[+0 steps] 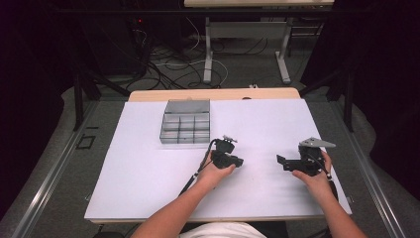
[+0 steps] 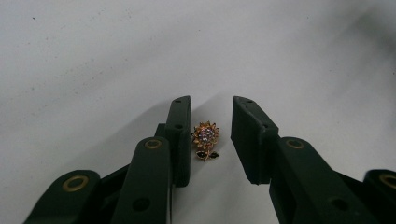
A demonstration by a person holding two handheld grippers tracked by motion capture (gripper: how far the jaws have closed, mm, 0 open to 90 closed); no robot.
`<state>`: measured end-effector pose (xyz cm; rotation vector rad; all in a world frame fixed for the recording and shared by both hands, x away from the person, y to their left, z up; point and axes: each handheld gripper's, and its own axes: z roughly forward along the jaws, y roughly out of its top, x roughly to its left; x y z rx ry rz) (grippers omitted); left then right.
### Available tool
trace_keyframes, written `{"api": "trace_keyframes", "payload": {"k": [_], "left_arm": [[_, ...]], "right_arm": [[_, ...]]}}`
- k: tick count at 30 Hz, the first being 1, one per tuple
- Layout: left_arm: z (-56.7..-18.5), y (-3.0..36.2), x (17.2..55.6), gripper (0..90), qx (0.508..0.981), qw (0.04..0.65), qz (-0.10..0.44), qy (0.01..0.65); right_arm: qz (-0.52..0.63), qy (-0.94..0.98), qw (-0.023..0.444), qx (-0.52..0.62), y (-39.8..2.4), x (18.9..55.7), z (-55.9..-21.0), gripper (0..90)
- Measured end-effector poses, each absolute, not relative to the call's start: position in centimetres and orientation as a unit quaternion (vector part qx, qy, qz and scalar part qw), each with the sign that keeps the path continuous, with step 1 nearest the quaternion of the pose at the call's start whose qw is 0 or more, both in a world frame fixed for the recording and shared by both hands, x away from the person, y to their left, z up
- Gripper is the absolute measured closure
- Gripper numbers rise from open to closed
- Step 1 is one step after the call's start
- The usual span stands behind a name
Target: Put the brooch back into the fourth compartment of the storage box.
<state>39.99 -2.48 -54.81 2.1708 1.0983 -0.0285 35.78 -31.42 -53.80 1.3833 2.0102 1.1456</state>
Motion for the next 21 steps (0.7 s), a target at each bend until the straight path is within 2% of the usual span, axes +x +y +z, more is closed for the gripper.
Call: {"api": "trace_keyframes", "payload": {"k": [9,21], "left_arm": [[-54.81,-2.51,40.01,76.8,0.840,0.340,-0.003,0.424],[-54.71,-2.44,40.00,79.6,0.838,0.340,-0.001,0.427]], "right_arm": [[0.414,0.727,0.222,0.500,-31.50,35.80,-53.83,0.8],[0.412,0.728,0.224,0.499,-31.58,35.81,-53.81,0.9]]}}
